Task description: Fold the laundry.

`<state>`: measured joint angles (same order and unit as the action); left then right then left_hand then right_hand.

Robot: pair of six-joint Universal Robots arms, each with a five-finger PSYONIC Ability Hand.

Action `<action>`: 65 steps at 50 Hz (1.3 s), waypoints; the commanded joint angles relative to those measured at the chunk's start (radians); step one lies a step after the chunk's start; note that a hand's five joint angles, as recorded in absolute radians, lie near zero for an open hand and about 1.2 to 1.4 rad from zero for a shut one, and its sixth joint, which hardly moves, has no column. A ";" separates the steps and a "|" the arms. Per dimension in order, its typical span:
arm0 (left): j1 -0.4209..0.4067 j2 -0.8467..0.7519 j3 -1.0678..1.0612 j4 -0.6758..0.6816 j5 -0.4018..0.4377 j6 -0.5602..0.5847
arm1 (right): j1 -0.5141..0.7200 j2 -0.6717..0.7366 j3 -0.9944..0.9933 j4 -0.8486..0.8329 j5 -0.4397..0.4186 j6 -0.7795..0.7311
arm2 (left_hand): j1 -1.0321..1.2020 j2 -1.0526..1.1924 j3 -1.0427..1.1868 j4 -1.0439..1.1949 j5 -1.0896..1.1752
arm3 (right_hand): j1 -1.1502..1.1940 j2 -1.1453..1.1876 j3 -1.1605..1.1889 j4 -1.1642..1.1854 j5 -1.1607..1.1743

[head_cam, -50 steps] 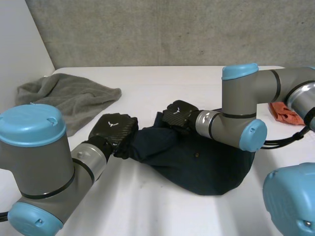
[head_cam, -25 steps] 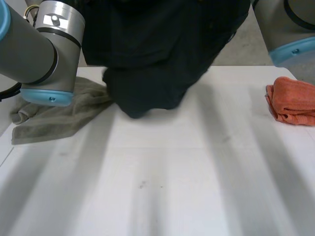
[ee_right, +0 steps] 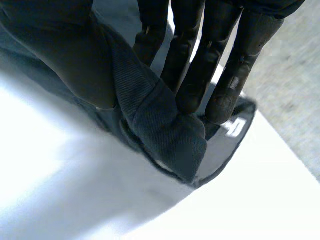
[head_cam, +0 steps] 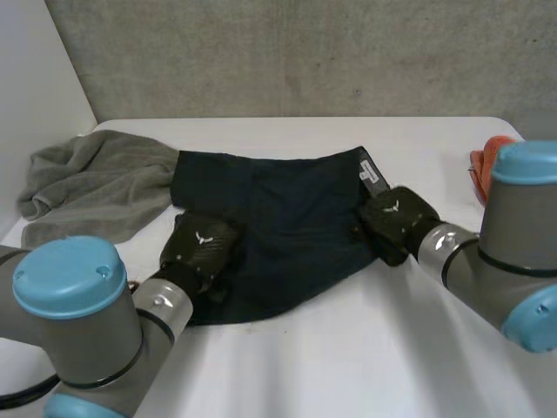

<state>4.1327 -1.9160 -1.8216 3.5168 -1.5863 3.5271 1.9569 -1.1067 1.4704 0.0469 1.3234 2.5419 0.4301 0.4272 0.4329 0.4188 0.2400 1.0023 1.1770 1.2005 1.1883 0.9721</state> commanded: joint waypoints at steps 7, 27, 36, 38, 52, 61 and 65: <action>0.109 0.109 -0.064 -0.102 -0.083 -0.016 | -0.111 -0.021 0.094 -0.057 -0.009 0.153 | -0.005 -0.002 -0.008 0.006 0.010 | 0.394 0.219 0.196 0.208 0.250; 0.072 0.147 -0.185 -0.208 -0.047 -0.189 | -0.118 -0.038 0.157 -0.088 -0.047 0.192 | 0.183 0.186 0.180 0.194 0.199 | 0.394 0.219 0.196 0.208 0.250; 0.072 0.048 -0.134 -0.187 -0.049 -0.185 | -0.118 -0.038 0.172 -0.094 -0.049 0.192 | 0.180 0.183 0.177 0.191 0.195 | 0.394 0.219 0.196 0.208 0.250; 0.070 0.029 -0.127 -0.185 -0.049 -0.185 | -0.118 -0.038 0.176 -0.097 -0.049 0.192 | 0.180 0.183 0.177 0.191 0.195 | 0.394 0.219 0.196 0.208 0.250; 0.069 -0.061 -0.068 -0.119 -0.052 -0.171 | -0.118 -0.038 0.185 -0.099 -0.049 0.190 | 0.338 0.341 0.335 0.349 0.353 | 0.394 0.219 0.196 0.208 0.250; 0.069 -0.110 -0.035 -0.116 -0.052 -0.169 | -0.119 -0.038 0.192 -0.099 -0.050 0.186 | 0.745 0.748 0.743 0.757 0.761 | 0.394 0.219 0.196 0.208 0.250; 0.067 -0.101 -0.031 -0.118 -0.054 -0.166 | -0.121 -0.041 0.194 -0.099 -0.052 0.176 | 0.966 0.969 0.963 0.977 0.982 | 0.394 0.219 0.196 0.208 0.250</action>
<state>4.2015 -2.0170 -1.8595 3.4014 -1.6384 3.3580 1.8377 -1.1448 1.6612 -0.0521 1.2733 2.7278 1.1026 1.1123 1.1009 1.1071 0.9221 1.0023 1.1770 1.2008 1.1884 0.9838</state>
